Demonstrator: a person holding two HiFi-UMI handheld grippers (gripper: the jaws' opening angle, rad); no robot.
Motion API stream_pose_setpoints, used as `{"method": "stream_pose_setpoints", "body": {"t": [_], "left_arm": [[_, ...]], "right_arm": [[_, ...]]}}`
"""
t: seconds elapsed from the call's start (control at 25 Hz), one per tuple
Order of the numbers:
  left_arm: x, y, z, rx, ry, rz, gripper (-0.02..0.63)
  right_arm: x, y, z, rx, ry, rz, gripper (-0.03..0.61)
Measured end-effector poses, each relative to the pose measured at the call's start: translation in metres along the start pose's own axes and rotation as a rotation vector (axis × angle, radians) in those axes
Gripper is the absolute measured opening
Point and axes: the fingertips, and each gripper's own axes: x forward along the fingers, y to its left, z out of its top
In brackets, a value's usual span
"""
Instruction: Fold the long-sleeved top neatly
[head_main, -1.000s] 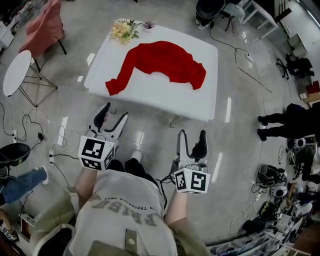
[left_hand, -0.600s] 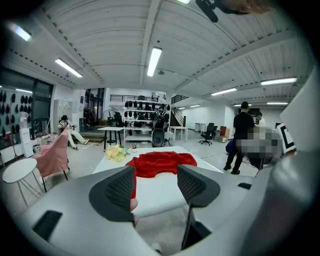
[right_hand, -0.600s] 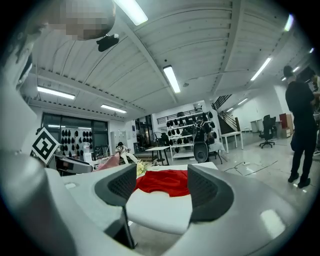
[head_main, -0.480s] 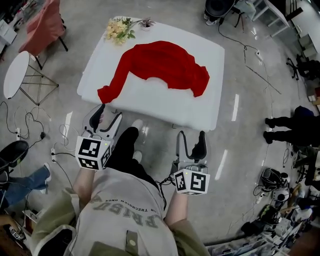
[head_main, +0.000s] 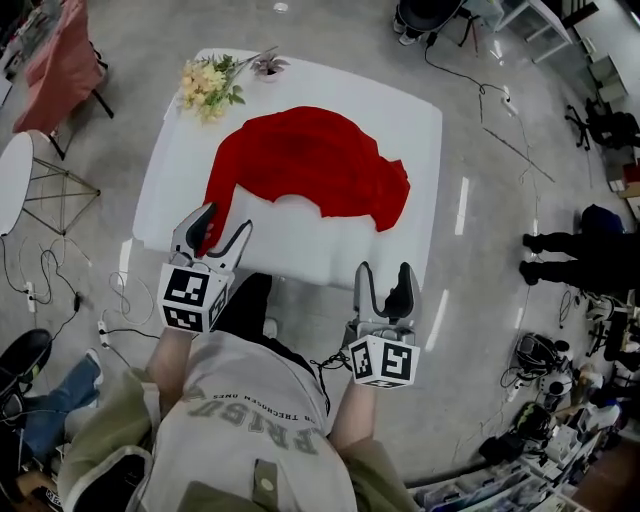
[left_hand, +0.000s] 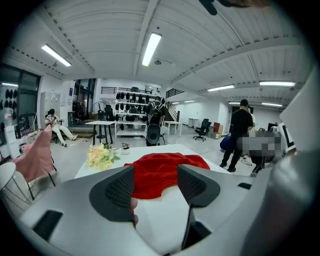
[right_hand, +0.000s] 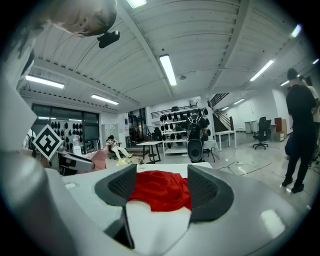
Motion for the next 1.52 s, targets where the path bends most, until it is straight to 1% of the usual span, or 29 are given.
{"method": "stream_pose_setpoints", "body": {"t": [0.24,0.4,0.68,0.88,1.04,1.08,1.2,1.24,1.36,1.4,1.48,1.52], "left_arm": [[0.066,0.043,0.027,0.012,0.032,-0.014,0.256],[0.107,0.06,0.033,0.024,0.084,-0.029,0.256],[0.175,0.067,0.014,0.058,0.217,-0.06,0.256],[0.211,0.064,-0.004,0.097,0.295,-0.074,0.256],[0.229,0.068,-0.019,0.129,0.361,-0.056,0.253],[0.232,0.069,-0.022,0.134,0.372,-0.049,0.247],[0.235,0.073,-0.028,0.144,0.391,-0.019,0.19],[0.235,0.075,-0.029,0.15,0.39,-0.006,0.162],[0.231,0.079,-0.024,0.173,0.364,0.042,0.05],[0.228,0.079,-0.022,0.177,0.354,0.055,0.035],[0.219,0.076,-0.015,0.175,0.33,0.075,0.021],[0.212,0.074,-0.01,0.171,0.309,0.089,0.02]], "right_arm": [[0.077,-0.01,0.005,-0.011,0.038,-0.033,0.307],[0.124,-0.012,-0.002,-0.019,0.089,-0.034,0.307],[0.188,-0.02,-0.044,-0.077,0.254,-0.005,0.307],[0.213,-0.032,-0.083,-0.139,0.395,0.035,0.305],[0.224,-0.039,-0.11,-0.2,0.513,0.081,0.304],[0.224,-0.04,-0.116,-0.21,0.539,0.089,0.302],[0.22,-0.045,-0.133,-0.222,0.608,0.125,0.291],[0.219,-0.046,-0.137,-0.226,0.623,0.136,0.284],[0.216,-0.053,-0.139,-0.242,0.627,0.149,0.166],[0.215,-0.055,-0.137,-0.247,0.618,0.153,0.117],[0.212,-0.058,-0.129,-0.259,0.592,0.172,0.061],[0.21,-0.058,-0.123,-0.268,0.574,0.185,0.058]]}}
